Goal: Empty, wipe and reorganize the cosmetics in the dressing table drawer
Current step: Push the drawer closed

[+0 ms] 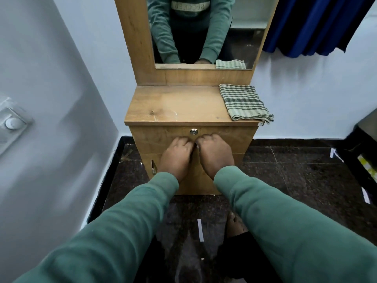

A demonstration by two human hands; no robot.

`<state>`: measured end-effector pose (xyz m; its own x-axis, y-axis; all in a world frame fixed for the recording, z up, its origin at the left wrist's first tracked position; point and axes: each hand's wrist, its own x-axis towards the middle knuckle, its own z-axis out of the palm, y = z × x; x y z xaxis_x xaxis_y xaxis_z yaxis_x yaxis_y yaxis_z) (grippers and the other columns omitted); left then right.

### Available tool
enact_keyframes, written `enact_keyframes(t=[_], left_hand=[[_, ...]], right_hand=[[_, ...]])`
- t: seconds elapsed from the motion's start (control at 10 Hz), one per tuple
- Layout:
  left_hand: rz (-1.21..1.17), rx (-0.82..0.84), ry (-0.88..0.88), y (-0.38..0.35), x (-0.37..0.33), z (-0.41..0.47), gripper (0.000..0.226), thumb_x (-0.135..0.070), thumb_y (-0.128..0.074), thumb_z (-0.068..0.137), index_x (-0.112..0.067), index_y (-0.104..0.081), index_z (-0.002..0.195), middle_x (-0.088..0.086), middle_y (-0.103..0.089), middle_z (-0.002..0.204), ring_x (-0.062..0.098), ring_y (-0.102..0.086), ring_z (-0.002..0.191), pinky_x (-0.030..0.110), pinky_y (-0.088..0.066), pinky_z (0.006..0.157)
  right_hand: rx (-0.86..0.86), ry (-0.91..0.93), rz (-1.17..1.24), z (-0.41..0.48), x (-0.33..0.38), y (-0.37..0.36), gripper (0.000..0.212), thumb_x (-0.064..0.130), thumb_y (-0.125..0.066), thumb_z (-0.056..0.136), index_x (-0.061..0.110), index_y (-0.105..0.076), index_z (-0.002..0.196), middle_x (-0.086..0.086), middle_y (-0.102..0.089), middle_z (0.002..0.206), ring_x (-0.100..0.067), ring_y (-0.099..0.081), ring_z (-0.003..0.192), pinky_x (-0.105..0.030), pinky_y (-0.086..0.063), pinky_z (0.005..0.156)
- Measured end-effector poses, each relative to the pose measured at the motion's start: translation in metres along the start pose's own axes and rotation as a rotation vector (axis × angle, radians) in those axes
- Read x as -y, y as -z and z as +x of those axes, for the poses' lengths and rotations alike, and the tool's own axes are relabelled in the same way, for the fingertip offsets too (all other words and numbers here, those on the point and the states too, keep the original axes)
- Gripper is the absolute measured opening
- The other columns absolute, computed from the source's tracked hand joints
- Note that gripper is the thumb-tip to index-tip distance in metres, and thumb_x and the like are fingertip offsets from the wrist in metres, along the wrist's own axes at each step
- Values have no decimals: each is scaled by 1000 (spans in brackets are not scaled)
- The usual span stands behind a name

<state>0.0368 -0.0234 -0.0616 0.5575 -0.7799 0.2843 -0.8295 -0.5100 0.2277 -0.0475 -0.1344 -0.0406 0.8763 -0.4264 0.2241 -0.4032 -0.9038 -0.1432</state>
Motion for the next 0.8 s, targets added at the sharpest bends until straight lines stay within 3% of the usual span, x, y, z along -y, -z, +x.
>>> enact_keyframes(t=[0.1,0.2,0.3,0.5,0.8], left_hand=[[29,84,-58,3,1,-10,53,-10,-55,95,-7,-46,147,11,-49,145,28,-40,136,34,-33,115],[77,182,-73,8,-3,-18,67,-15,-50,100,-5,-22,160,14,-27,163,29,-23,150,34,-20,125],[121,276,-79,18,-7,-28,77,-18,-50,100,-5,-6,162,14,-6,170,30,-7,157,36,-13,128],[192,261,-92,44,-14,-52,78,-25,-48,101,-7,-2,162,12,-3,171,28,-3,158,39,-10,128],[303,-10,-85,119,-42,-60,70,-26,-35,104,-15,0,163,7,2,172,24,6,158,42,1,128]], right_hand=[[17,25,-20,-6,2,-1,26,17,-46,103,19,-65,121,-2,-66,124,-24,-54,119,-33,-47,95],[79,61,-39,-17,1,0,44,17,-46,104,15,-50,148,-5,-57,145,-24,-49,132,-29,-38,110],[183,62,20,-29,4,8,60,15,-46,103,12,-29,161,-9,-35,165,-26,-35,149,-33,-27,123],[180,94,-11,-57,13,30,66,18,-54,101,11,-29,161,-12,-25,169,-26,-20,157,-39,-10,130],[-30,130,-51,-69,28,107,67,15,-51,102,13,-22,162,-12,-18,171,-29,-14,158,-42,-9,129]])
